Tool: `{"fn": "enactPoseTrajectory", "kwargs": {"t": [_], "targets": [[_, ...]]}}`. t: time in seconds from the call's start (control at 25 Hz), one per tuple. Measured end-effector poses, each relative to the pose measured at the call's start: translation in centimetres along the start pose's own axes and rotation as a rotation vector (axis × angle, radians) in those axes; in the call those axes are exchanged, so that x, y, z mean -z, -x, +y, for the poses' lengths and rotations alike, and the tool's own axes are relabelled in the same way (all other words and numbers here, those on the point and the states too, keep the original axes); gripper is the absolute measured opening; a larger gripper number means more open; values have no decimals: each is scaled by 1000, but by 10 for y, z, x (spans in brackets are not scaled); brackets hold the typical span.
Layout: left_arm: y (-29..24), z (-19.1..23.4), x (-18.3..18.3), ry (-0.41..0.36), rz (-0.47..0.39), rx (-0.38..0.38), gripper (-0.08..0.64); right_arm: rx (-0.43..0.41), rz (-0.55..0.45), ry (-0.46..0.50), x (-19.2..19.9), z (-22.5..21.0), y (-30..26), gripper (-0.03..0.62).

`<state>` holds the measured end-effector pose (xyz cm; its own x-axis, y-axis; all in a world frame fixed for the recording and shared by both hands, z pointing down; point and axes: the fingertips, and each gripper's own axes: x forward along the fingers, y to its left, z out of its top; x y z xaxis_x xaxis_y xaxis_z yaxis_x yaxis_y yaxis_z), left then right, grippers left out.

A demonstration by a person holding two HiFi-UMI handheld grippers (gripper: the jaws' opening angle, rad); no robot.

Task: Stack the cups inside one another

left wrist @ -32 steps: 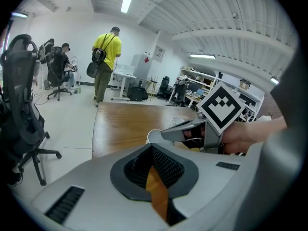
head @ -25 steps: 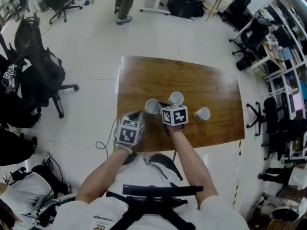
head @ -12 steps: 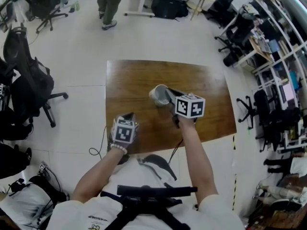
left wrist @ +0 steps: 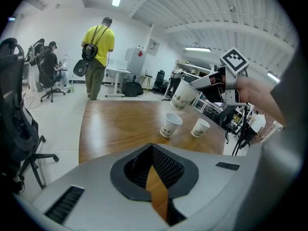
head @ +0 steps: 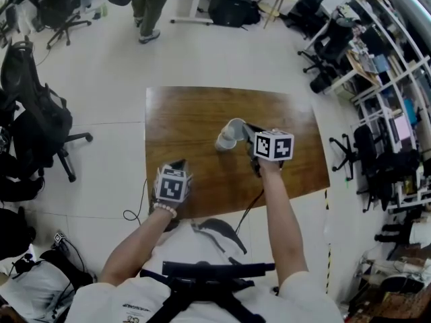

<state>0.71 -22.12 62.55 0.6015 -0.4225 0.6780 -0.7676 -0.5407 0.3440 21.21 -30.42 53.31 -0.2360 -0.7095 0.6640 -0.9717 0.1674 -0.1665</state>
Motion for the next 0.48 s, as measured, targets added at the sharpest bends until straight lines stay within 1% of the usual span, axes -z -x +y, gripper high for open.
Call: {"fn": "enactPoseTrajectory", "kwargs": {"t": [0.2,0.36,0.48], "targets": [[-5,2,-1,4,0,2,-6,16,57,-2,18,-13,-15,28],[-4,6,-6,1,-16,-4,-6,15,85,-15,27,-18,-25,28],[-6,8,0,19,9,1,-6,16,101,-21,33,-18,-32,28]]}}
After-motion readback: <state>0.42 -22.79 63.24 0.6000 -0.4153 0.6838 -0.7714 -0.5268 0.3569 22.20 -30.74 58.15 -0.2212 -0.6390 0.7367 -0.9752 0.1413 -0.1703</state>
